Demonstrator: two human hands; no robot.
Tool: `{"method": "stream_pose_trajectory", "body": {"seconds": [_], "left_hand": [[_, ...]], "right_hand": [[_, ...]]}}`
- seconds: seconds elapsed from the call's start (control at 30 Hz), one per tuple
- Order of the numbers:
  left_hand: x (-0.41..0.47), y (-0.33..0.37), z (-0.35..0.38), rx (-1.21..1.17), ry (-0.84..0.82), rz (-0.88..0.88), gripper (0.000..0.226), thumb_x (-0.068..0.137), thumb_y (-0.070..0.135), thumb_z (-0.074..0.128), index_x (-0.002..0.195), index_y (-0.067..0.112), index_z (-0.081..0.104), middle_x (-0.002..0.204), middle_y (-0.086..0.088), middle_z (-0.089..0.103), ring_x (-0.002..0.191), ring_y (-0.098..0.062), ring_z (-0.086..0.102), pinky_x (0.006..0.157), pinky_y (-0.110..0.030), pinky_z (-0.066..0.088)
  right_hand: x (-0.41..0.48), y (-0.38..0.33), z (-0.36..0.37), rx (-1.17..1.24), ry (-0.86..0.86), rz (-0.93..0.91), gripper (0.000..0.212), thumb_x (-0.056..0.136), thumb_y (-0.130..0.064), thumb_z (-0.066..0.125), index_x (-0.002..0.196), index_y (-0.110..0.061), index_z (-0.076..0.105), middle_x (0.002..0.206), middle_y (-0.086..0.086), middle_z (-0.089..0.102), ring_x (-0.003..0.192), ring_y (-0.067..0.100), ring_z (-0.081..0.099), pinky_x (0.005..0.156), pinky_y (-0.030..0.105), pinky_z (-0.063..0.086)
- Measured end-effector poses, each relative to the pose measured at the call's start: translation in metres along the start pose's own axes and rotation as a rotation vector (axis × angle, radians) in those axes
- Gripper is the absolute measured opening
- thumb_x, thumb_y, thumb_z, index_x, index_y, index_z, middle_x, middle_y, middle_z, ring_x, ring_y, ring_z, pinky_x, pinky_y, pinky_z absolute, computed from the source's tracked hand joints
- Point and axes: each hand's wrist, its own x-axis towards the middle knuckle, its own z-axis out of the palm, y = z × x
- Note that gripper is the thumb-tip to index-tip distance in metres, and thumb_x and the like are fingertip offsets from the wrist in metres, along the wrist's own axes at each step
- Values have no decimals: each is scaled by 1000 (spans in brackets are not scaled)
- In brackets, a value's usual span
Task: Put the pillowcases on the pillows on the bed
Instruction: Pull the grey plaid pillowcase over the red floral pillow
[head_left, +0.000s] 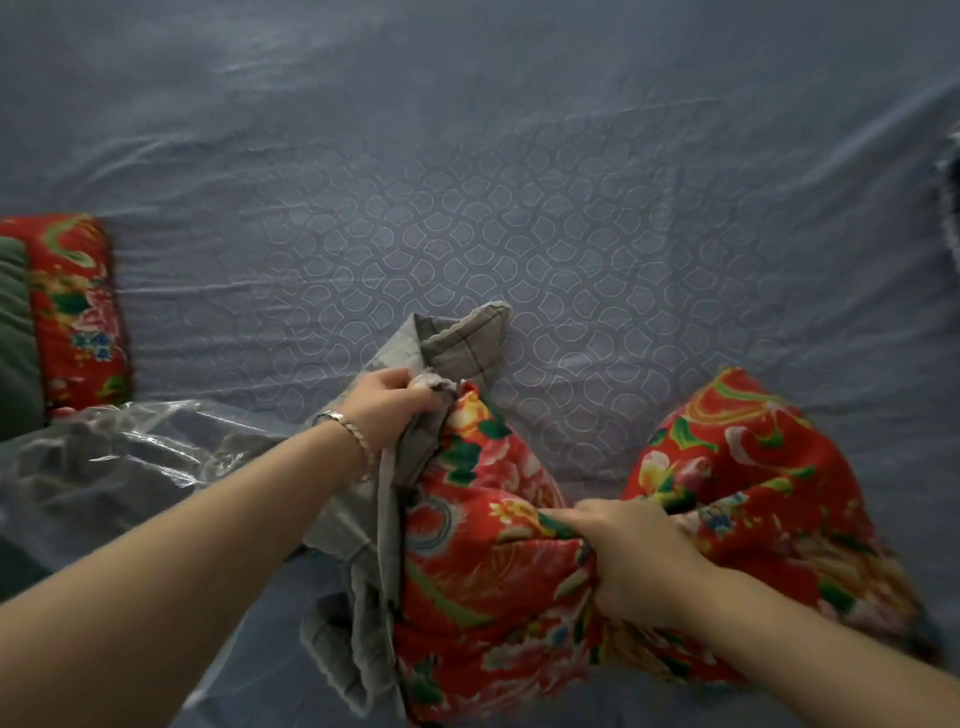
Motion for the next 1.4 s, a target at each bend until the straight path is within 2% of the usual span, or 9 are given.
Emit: {"method": "stream_pose_trajectory", "body": {"seconds": [0.2, 0.33, 0.47, 0.7, 0.83, 0.93, 1.1, 1.3, 1.4], "left_hand": [[3, 36, 34, 202, 138, 170, 7, 77, 23, 64, 71, 22, 62, 80, -3, 61, 82, -20, 58, 77, -32, 52], [-7, 64, 60, 475, 38, 471, 14, 87, 14, 53, 91, 7, 64, 77, 1, 55, 80, -15, 51, 68, -13, 40], [-38, 73, 90, 816, -269, 848, 19, 82, 18, 48, 83, 6, 63, 83, -1, 57, 79, -17, 53, 70, -23, 38], [-87, 5, 105, 502, -70, 1150, 23, 75, 10, 44, 68, 0, 64, 64, -5, 56, 68, -5, 38, 62, -11, 39], [-68, -7, 94, 673, 85, 1431, 14, 92, 11, 40, 87, 11, 53, 85, -5, 68, 75, -16, 46, 66, -25, 44], [-43, -11, 63, 829, 305, 1264, 12, 85, 8, 48, 96, 14, 49, 98, -8, 61, 80, -25, 55, 64, -33, 50], [-11, -22, 17, 963, 334, 266, 27, 83, 8, 53, 108, 13, 59, 112, -9, 58, 106, -33, 49, 80, -39, 43], [-3, -41, 25, 423, 231, 233, 26, 79, -7, 55, 72, 19, 54, 70, -1, 54, 71, -20, 51, 57, -25, 36], [6, -39, 29, 483, 361, 540, 27, 74, -19, 45, 77, 6, 56, 78, -10, 54, 78, -23, 47, 69, -33, 40]], "right_hand": [[-12, 6, -16, -142, 27, -86, 65, 45, -37, 74, 109, -38, 63, 72, -11, 65, 61, 13, 65, 46, 18, 44], [-7, 4, -26, -169, -8, -124, 63, 69, -29, 64, 129, -38, 49, 107, -3, 66, 98, 24, 63, 75, 31, 49], [-7, 12, -20, -52, 54, 17, 54, 75, -31, 61, 127, -31, 47, 115, 3, 64, 107, 30, 59, 82, 35, 48], [-8, 14, -19, 292, 262, 375, 98, 79, -29, 61, 138, -50, -14, 103, 9, 67, 96, 31, 63, 66, 31, 40], [-7, 21, -21, 452, 332, 400, 73, 66, -38, 65, 135, -44, 40, 99, -6, 66, 96, 20, 64, 71, 21, 40], [-7, 29, -22, 644, 382, 484, 64, 53, -34, 72, 107, -55, 46, 94, -12, 62, 93, 14, 62, 78, 24, 46], [-12, 31, -32, 905, 490, 529, 69, 52, 3, 73, 100, -39, 48, 92, -9, 62, 80, 4, 62, 67, 17, 50], [-9, 34, -63, 1180, 633, 675, 75, 62, 28, 58, 110, -27, 43, 86, -6, 58, 71, 5, 56, 55, 15, 50], [-10, 42, -73, 1325, 691, 727, 80, 59, 32, 51, 119, -22, 46, 91, -1, 58, 76, 15, 58, 61, 28, 49]]}}
